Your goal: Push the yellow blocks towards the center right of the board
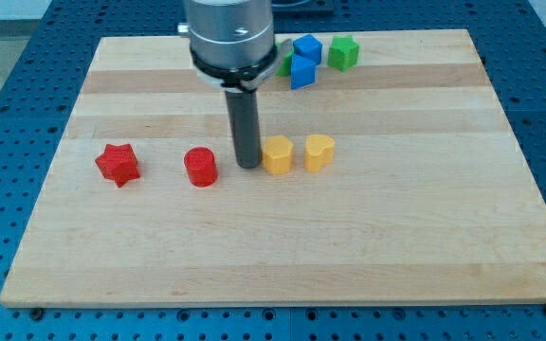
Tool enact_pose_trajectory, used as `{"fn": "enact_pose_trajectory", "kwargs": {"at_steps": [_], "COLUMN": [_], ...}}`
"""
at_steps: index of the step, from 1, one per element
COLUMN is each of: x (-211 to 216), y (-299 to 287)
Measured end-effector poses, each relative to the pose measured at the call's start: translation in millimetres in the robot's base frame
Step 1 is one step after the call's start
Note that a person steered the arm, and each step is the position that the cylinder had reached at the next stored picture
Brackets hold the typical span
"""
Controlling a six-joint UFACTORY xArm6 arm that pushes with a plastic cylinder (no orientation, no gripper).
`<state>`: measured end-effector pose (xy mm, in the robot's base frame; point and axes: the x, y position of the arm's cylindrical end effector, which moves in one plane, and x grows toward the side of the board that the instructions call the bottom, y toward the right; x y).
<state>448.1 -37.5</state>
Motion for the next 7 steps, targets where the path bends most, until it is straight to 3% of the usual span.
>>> {"fn": "enact_pose_trajectory", "kwargs": {"at_steps": [3, 7], "x": [-1.4, -7.0], "y": [72.4, 85.6]}}
